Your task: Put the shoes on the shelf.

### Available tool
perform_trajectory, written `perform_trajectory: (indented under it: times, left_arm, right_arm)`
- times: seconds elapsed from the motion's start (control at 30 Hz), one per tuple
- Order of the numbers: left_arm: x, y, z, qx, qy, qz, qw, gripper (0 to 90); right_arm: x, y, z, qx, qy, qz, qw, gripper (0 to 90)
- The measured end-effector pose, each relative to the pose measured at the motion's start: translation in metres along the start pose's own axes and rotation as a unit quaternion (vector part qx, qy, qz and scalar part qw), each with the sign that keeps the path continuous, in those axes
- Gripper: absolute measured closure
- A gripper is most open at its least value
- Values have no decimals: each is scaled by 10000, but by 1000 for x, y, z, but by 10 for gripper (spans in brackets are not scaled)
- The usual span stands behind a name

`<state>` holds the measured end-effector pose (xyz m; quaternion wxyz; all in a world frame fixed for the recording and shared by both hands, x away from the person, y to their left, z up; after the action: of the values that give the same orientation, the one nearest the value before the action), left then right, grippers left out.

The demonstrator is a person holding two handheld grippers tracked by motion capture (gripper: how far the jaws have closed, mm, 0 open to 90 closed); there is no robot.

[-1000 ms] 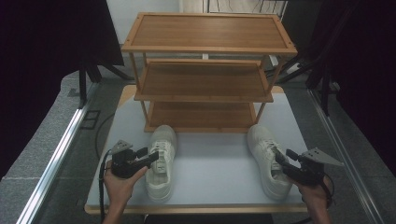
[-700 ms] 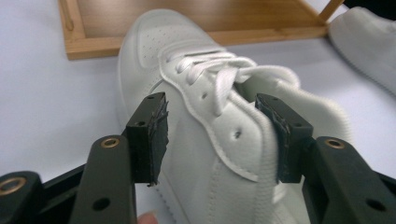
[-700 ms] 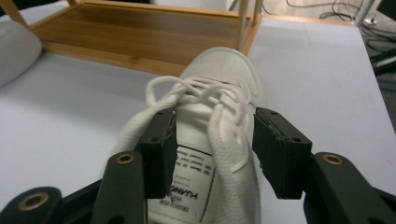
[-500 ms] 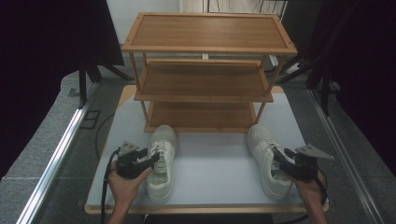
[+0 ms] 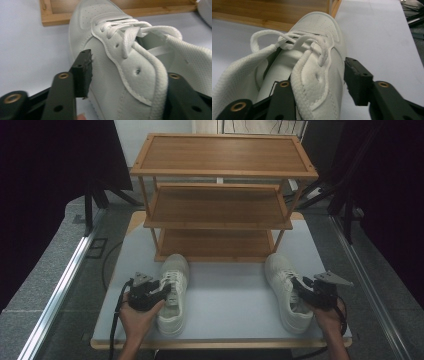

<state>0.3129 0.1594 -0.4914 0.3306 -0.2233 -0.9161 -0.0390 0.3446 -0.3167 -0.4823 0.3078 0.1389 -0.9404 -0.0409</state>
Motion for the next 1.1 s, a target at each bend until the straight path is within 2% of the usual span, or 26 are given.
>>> perform_trajectory:
  times: [0.17,0.3,0.4,0.63,0.9,1.1]
  left_arm:
    - [1,0,0,-6,-17,-96,10000,607]
    - [2,0,-1,-108,-1,-404,9991,745]
    - [2,1,-1,-181,1,-590,9981,810]
    - [3,2,-1,-158,-127,-564,9982,826]
    - [10,5,-4,-65,-297,-489,9983,823]
    - [22,9,-9,275,-551,-54,9981,818]
  right_arm:
    - [-1,0,0,-21,56,-2,10000,641]
    - [-2,0,0,24,112,88,9999,700]
    - [-2,0,0,56,138,166,9998,733]
    - [-1,1,-1,78,28,268,9996,808]
    - [2,-3,-1,-188,-151,54,9997,830]
    - [12,-3,-5,-318,-384,-70,9987,831]
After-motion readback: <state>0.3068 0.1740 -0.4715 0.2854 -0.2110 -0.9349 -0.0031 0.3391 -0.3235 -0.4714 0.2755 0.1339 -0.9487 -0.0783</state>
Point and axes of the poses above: each handheld gripper's, and its own axes: x roughly backward along the jaws, z roughly out of its underside, y roughly to its left, the point moved 6 cm from there along -x, roughly forward along the jaws, and after that the axes turned 9 degrees about -x, right-handed, at the moved point
